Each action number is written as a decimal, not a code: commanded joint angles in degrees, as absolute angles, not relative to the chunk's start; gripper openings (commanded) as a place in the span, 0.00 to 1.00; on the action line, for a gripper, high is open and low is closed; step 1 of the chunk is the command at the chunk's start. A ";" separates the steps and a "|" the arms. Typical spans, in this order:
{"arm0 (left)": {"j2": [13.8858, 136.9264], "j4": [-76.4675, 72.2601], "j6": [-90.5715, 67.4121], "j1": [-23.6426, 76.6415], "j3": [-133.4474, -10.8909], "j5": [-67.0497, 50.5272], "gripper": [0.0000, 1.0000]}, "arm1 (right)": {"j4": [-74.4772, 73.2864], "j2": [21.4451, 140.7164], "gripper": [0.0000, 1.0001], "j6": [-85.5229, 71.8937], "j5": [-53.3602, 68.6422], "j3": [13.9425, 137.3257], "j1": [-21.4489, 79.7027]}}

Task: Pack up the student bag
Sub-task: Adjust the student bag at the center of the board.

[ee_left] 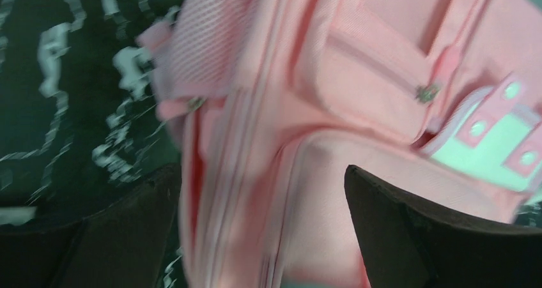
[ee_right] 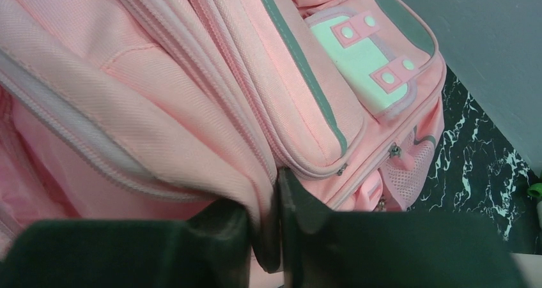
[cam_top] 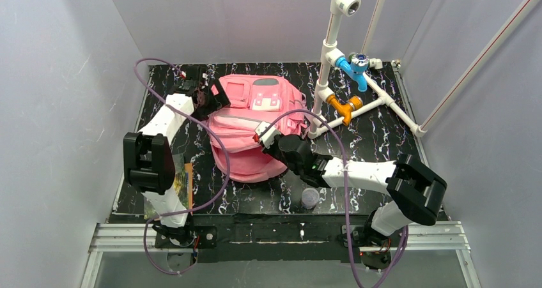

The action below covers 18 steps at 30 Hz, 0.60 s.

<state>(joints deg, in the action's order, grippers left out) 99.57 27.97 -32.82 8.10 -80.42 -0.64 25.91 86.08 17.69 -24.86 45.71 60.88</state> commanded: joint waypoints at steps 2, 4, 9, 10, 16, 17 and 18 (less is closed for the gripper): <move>83.97 40.65 -27.34 8.26 -76.98 14.71 0.98 | 14.50 87.07 0.58 10.44 -27.14 53.58 60.60; 77.27 41.89 -26.61 8.26 -74.42 16.20 0.98 | 9.76 86.70 0.76 7.59 -26.94 55.69 60.56; 56.44 44.10 -22.50 8.29 -68.96 12.51 0.98 | -11.05 82.76 0.98 -6.31 -19.63 63.86 61.43; 54.29 44.61 -21.76 8.29 -68.23 13.03 0.98 | -12.83 81.86 0.99 -8.24 -18.48 64.76 62.15; 47.81 48.85 -20.40 8.26 -64.57 20.33 0.98 | -10.65 79.33 0.98 -25.22 -11.13 66.25 64.64; 47.61 49.72 -20.88 8.26 -64.11 21.00 0.98 | -9.24 79.80 0.98 -27.60 -9.84 66.33 65.16; 47.33 50.26 -21.54 8.26 -63.09 21.91 0.98 | -7.86 80.33 0.98 -28.48 -9.25 66.50 66.16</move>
